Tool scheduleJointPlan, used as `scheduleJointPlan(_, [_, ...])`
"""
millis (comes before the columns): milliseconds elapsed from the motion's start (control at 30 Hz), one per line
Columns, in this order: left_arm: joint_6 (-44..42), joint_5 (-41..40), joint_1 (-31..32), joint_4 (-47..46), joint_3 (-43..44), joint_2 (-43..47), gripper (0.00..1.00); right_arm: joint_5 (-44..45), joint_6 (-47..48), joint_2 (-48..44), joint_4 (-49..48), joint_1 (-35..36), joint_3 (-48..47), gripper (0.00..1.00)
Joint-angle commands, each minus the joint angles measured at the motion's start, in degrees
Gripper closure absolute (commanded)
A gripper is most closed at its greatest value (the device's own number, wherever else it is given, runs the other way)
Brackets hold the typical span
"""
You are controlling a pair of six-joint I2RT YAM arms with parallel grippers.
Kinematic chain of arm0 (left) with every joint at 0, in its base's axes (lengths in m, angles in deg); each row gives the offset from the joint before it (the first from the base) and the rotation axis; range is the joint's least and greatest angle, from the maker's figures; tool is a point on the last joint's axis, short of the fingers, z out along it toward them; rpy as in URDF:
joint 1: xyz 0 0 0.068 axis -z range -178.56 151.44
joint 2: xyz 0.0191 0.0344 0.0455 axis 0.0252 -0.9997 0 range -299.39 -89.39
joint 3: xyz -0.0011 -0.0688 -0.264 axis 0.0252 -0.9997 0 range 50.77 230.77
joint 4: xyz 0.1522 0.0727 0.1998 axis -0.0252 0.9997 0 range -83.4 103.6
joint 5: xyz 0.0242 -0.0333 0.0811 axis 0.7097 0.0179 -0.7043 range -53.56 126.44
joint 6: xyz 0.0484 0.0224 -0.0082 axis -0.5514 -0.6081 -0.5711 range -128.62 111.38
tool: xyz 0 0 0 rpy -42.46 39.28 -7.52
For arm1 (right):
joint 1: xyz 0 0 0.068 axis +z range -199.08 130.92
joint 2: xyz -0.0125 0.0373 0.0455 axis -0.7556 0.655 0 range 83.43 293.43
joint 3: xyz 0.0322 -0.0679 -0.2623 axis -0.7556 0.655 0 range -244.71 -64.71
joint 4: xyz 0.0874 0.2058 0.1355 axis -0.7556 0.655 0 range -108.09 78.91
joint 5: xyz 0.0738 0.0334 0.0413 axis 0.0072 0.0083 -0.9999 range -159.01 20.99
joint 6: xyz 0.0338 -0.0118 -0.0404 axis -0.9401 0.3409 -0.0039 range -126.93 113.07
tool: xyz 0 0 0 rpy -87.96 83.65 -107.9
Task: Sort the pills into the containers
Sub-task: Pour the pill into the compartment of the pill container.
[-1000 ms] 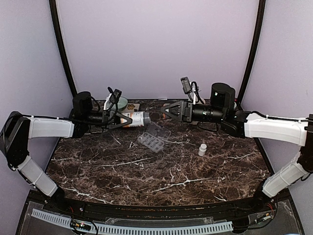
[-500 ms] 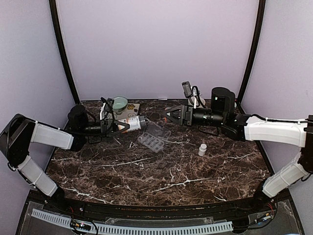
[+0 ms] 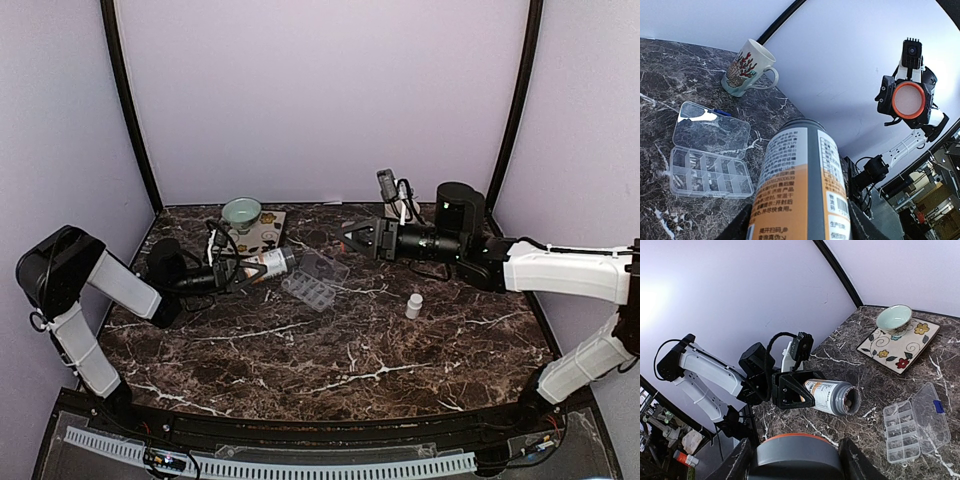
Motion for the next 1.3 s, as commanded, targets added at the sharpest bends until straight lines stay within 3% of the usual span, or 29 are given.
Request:
scheduleJointPlan(0, [1.05, -1.7, -0.29, -8.08, -0.78, -1.6, 1.0, 1.08, 1.01, -1.63, -2.04, -0.24, 0.54, 0.53])
scheduleJointPlan(1267, [-15.17, -12.94, 1.8, 15.96, 2.1, -1.49, 1.0, 1.05, 0.95, -0.05, -2.32, -0.06, -0.01, 0.53])
